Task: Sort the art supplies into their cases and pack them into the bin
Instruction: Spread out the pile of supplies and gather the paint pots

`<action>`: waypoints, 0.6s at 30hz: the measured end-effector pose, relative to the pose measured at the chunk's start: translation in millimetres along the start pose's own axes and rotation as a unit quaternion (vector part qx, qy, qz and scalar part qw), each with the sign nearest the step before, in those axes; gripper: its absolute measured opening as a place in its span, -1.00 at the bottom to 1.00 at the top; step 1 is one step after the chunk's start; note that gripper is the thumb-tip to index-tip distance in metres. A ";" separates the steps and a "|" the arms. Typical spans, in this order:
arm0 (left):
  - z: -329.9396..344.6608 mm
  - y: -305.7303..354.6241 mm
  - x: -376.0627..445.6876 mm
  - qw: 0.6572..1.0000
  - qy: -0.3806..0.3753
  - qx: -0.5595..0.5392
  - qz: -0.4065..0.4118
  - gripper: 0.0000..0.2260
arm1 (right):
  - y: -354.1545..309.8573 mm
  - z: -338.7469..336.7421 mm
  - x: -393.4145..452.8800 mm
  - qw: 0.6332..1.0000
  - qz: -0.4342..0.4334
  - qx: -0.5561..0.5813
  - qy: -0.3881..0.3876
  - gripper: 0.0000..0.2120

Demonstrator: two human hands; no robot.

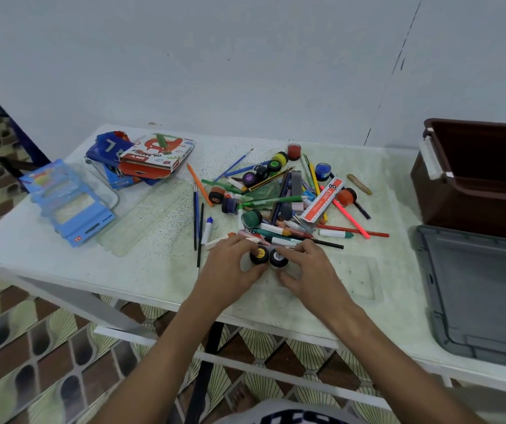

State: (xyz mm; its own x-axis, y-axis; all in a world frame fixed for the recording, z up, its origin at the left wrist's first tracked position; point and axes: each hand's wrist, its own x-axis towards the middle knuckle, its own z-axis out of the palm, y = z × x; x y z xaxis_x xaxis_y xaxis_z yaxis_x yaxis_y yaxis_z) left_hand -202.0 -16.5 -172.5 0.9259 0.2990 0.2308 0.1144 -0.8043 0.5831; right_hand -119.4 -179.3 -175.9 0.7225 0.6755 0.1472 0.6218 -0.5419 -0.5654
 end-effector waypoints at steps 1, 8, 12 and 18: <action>-2.6 0.8 -0.1 1.000 -0.004 -0.011 -0.004 -0.81 | -0.6 -2.5 0.0 1.000 0.003 0.010 -0.007 -0.59; -50.2 -25.2 51.5 0.993 0.039 0.027 -0.111 -0.78 | -24.0 -28.5 49.9 0.997 -0.006 0.079 0.013 -0.62; -64.8 -49.6 90.0 0.990 -0.049 0.093 -0.096 -0.61 | -27.2 -21.9 93.2 0.998 0.001 0.023 -0.057 -0.54; -52.6 -63.2 111.3 0.981 -0.132 0.129 -0.064 -0.47 | -21.9 -14.5 122.1 0.985 -0.001 -0.051 -0.166 -0.46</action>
State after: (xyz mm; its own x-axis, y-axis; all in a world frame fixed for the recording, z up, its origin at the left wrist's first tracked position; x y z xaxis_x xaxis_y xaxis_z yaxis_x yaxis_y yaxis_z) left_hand -125.0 94.7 -142.7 0.9549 0.2906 -0.0615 0.2922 -0.8816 0.3706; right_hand -40.3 -92.3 -133.8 0.5926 0.7942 -0.1348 0.6628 -0.5758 -0.4786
